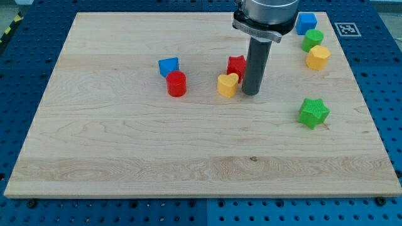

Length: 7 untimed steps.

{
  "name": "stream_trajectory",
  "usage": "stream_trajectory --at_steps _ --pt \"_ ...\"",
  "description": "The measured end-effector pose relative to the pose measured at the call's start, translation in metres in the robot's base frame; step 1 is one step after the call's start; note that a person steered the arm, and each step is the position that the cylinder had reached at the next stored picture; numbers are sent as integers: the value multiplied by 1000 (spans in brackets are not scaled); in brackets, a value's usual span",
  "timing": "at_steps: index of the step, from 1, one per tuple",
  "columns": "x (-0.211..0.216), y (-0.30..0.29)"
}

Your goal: Push the yellow heart towards the red circle

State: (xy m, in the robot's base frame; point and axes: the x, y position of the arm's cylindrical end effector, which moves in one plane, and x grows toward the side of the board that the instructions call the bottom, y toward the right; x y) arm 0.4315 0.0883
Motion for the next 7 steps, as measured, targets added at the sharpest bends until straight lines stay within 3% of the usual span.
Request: stream_trajectory --at_steps 2,7 --pt "-17 0" --pt "-8 -34"
